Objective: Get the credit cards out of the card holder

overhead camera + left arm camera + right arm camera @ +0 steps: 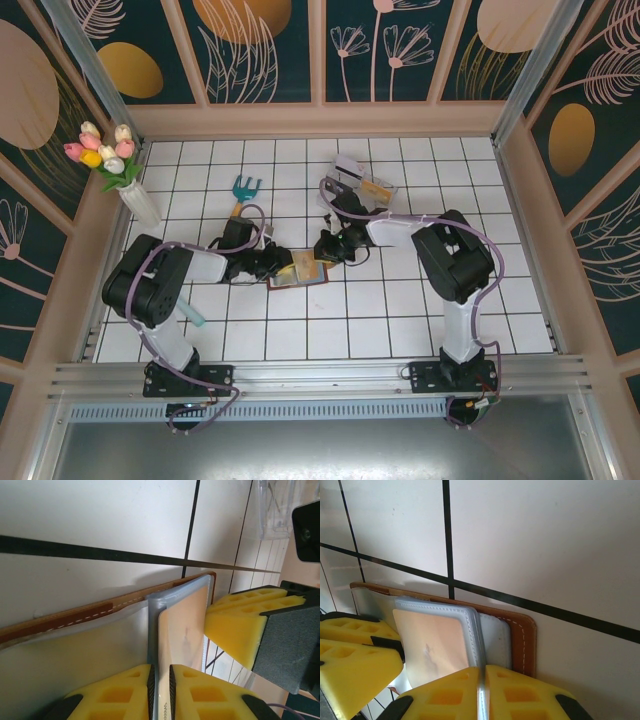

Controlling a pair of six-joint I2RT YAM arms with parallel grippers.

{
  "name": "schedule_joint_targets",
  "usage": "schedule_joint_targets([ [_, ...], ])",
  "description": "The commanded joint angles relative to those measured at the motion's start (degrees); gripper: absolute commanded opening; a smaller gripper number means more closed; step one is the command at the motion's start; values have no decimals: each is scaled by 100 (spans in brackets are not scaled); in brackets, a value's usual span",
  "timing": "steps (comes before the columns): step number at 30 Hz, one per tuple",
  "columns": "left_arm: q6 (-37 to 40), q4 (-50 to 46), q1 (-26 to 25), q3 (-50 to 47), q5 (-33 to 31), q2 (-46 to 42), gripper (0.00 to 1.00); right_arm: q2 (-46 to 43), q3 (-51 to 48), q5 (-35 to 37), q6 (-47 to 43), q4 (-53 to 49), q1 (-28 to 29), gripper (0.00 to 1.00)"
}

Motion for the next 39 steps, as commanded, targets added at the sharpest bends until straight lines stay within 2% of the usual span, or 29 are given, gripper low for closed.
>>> schedule_joint_targets([
  [1, 134, -72, -2, 27, 26, 341, 19, 609, -218, 794, -118, -608, 144, 14],
  [7, 321, -428, -32, 265, -13, 497, 12, 629, -218, 812, -111, -626, 165, 15],
  [15, 424, -574, -83, 375, -62, 472, 14, 626, -218, 795, -102, -592, 191, 15],
  [18, 348, -326, -94, 390, 102, 476, 17, 629, -238, 753, -94, -557, 203, 15],
  [26, 216, -75, -214, 558, 125, 537, 17, 609, -297, 547, -99, -447, 267, 15],
  [36, 17, 406, -321, 514, 137, 484, 9, 631, -208, 544, -241, -550, 389, 16],
  [39, 163, 260, -349, 542, -16, 408, 2, 666, -148, 752, -263, -694, 432, 15],
])
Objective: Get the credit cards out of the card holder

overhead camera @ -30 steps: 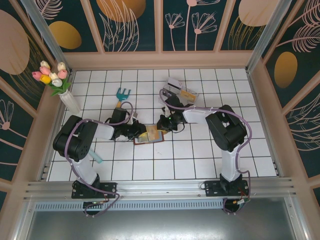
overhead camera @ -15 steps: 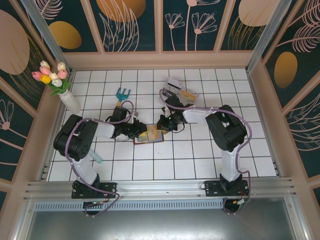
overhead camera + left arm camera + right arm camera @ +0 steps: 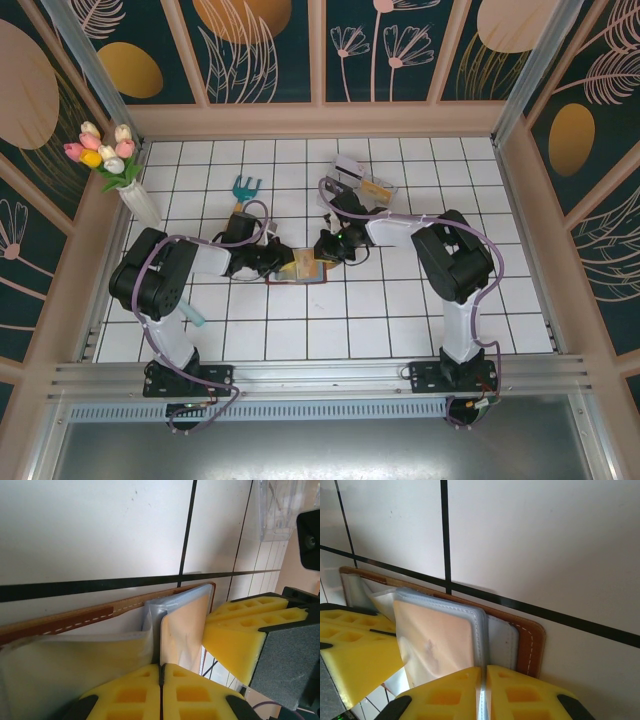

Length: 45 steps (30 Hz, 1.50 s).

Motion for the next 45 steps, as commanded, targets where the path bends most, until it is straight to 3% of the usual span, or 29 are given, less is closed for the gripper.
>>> schedule_joint_targets([
  [1, 166, 297, -333, 172, -247, 54, 0, 656, -213, 745, -146, -645, 390, 15],
  [7, 928, -879, -138, 212, -729, -289, 0, 614, -434, 1075, 62, -692, 186, 15],
  [20, 1558, -1579, 224, 85, -850, -684, 0, 561, -622, 1248, 88, -692, 12, 15],
  [26, 1915, -2212, 289, 214, -1231, -1028, 0, 490, -598, 1114, 63, -608, 12, 15],
  [38, 1669, -1958, 291, 99, -999, -1142, 0, -622, 153, 103, -25, 122, 20, 21],
  [45, 1533, -1986, 291, 116, -1067, -1082, 0, -488, 393, -22, 62, 65, 338, 14],
])
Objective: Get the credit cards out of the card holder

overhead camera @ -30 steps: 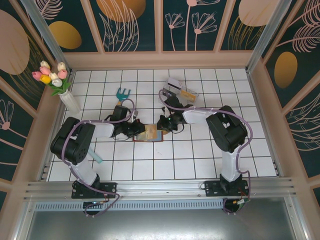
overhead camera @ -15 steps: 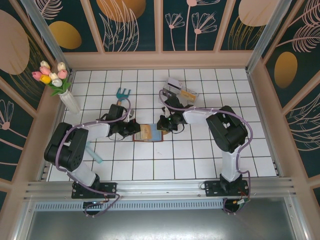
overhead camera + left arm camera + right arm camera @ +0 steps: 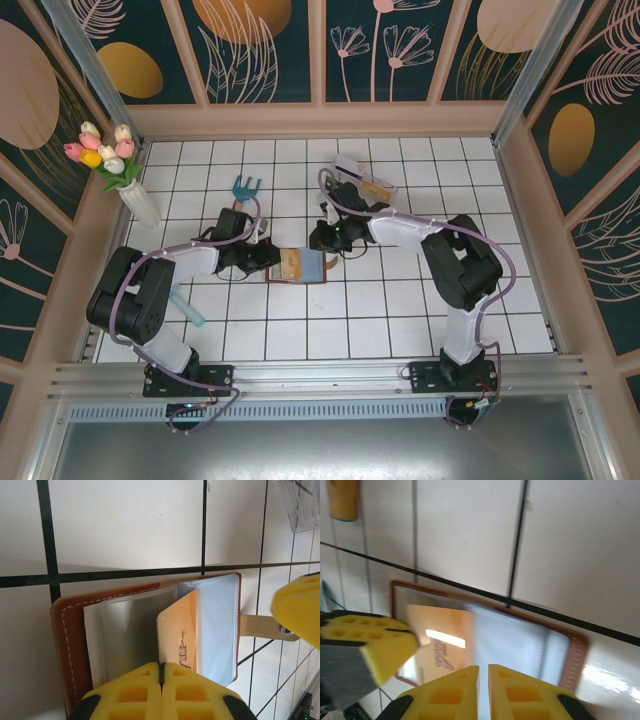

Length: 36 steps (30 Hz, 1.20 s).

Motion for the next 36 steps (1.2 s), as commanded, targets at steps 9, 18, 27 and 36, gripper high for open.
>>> schedule_joint_targets([
  [9, -101, -87, 48, -20, -1, -14, 0, 700, 552, 233, 118, -374, 518, 13],
  [18, -247, 160, 48, 5, 226, 79, 0, 815, 242, 342, 127, -429, 429, 13],
  [27, -571, 862, 39, -94, 796, 170, 18, 910, 47, 122, 110, -279, 440, 13],
  [36, -177, 97, -10, 279, 369, 274, 6, 778, -39, 137, 141, -191, 414, 14],
])
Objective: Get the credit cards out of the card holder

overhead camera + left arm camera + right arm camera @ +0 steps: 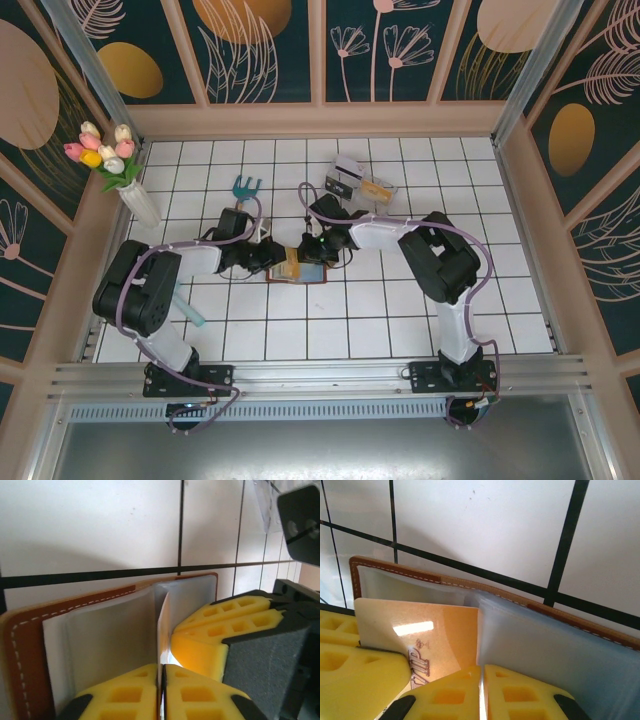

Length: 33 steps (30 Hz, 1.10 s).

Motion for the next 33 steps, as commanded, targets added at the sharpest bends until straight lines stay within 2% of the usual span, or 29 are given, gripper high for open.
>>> schedule_joint_targets([
  [1, 344, -644, -23, 347, -394, -145, 4, 12, -253, 128, 49, -262, -35, 14],
  [5, 734, -1657, -20, 679, -942, -732, 2, -399, -304, -109, 74, 21, -184, 15],
  [9, 978, -2657, -16, 1023, -1529, -1374, 2, -987, -308, -829, 79, 731, -365, 19],
  [11, 943, -2846, -18, 1166, -1753, -1743, 2, -1255, -362, -1099, 258, 1159, -489, 23],
  [13, 733, -2643, -16, 1256, -1697, -2051, 3, -1508, -474, -1318, 463, 1628, -624, 32],
  [16, 213, -1862, -16, 1305, -1402, -2280, 4, -1811, -625, -1598, 752, 2318, -843, 51],
  [20, -801, -303, -16, 1200, -893, -2273, 4, -2099, -871, -2042, 1160, 3338, -1082, 71],
  [22, -1326, 445, -17, 1151, -620, -2219, 5, -2202, -1031, -2135, 1445, 3885, -1077, 76],
  [26, -2067, 1453, -29, 1107, -291, -2155, 5, -2096, -1092, -2457, 2213, 4692, -1340, 76],
  [33, -2685, 2344, -26, 1036, 71, -1974, 6, -1918, -1076, -2793, 2840, 5585, -1349, 47],
])
